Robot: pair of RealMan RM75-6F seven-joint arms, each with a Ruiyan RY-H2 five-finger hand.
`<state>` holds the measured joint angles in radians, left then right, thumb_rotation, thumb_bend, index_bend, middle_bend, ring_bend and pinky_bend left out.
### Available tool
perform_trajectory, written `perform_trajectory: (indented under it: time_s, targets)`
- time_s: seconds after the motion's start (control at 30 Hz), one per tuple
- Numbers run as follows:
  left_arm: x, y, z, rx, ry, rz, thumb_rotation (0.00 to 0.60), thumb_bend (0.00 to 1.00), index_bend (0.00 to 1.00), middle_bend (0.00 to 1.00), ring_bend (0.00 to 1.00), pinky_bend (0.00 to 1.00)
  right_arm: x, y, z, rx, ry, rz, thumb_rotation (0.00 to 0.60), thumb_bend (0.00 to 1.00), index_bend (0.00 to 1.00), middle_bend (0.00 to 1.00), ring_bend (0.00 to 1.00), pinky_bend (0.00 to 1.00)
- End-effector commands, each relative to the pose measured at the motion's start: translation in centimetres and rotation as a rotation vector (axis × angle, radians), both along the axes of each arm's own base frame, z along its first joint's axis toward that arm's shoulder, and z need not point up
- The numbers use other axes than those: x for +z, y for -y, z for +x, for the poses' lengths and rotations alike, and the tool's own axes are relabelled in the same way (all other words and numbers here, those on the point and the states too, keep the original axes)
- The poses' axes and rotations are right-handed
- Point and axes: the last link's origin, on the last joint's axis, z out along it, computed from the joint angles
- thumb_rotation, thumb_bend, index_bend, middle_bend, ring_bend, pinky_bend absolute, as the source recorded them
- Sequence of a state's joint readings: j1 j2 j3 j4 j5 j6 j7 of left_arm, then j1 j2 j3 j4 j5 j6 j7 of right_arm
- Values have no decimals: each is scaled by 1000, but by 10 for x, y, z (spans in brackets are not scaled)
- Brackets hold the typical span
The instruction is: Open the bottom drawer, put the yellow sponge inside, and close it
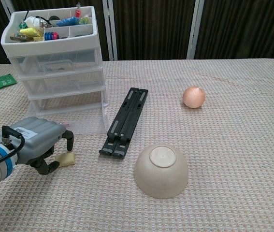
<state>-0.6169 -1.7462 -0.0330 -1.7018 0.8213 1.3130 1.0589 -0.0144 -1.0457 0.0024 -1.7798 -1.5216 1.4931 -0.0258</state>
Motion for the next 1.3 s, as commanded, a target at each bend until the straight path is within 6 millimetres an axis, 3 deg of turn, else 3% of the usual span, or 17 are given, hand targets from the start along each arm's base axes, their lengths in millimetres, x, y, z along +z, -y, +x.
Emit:
perform_trajectory:
  time_s: [0.03,1.3]
  targets:
    - [1,0,0,1,0,0,600,370,345,1000,950,768,0,0,0,0,0,0,600,62,106,0,0,0]
    - [2,2,1,-5,18,-6,600,360,254,1000,949,768,0,0,0,-4,1,-6,600,62,106,0,0,0]
